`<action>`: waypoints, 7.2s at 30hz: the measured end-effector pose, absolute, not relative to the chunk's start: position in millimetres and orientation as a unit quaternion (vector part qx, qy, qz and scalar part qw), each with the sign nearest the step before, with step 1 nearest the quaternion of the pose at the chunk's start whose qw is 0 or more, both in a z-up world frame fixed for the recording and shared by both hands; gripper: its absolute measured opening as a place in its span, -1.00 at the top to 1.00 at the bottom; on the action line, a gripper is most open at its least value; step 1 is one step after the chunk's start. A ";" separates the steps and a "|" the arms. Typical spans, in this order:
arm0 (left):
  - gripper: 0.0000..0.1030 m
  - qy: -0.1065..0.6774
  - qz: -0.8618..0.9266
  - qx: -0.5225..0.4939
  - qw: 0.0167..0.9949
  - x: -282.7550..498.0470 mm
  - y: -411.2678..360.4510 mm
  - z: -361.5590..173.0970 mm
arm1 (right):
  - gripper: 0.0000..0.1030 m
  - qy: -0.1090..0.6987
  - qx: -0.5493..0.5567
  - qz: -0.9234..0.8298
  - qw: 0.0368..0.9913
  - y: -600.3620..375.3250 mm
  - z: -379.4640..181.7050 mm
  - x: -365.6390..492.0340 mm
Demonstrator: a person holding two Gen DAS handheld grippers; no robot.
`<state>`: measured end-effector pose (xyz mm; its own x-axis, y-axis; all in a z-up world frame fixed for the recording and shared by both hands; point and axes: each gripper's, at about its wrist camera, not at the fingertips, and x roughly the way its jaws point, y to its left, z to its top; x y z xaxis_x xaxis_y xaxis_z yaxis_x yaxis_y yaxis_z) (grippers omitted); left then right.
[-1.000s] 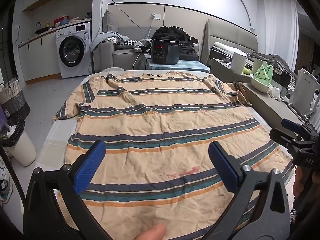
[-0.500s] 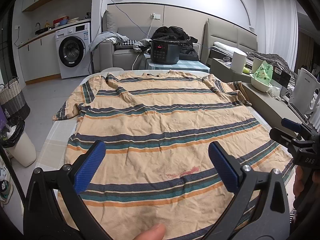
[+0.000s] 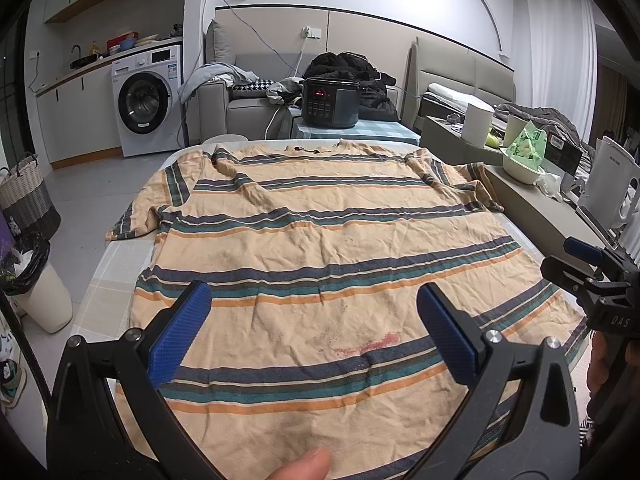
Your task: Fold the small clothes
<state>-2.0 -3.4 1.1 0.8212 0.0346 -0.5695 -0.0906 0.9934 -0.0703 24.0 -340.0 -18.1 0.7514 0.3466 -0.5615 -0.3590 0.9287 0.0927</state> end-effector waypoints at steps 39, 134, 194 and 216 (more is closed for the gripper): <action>-0.98 0.299 0.032 -0.048 0.953 -0.7 -1.4 -2.3 | -1.00 0.297 -0.010 0.186 0.937 -343.1 -15.8 22.0; -0.62 0.433 0.000 -0.174 0.884 -97.9 118.8 -73.4 | -0.81 0.428 0.037 0.184 0.884 -476.4 -76.3 10.5; -0.97 0.330 -0.041 -0.177 0.926 156.0 65.7 16.1 | -0.79 0.403 0.335 0.070 0.849 -459.7 -27.6 217.1; -0.97 0.414 -0.116 -0.183 0.884 327.9 -27.3 -83.3 | 0.71 0.427 0.473 -0.045 0.769 -489.9 -108.6 317.7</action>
<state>327.9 -27.3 -83.3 0.6310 -0.3555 -0.6895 0.0535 0.9066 -0.4185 317.7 -489.9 -108.6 0.6307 0.3344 -0.7003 0.4741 0.5483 0.6889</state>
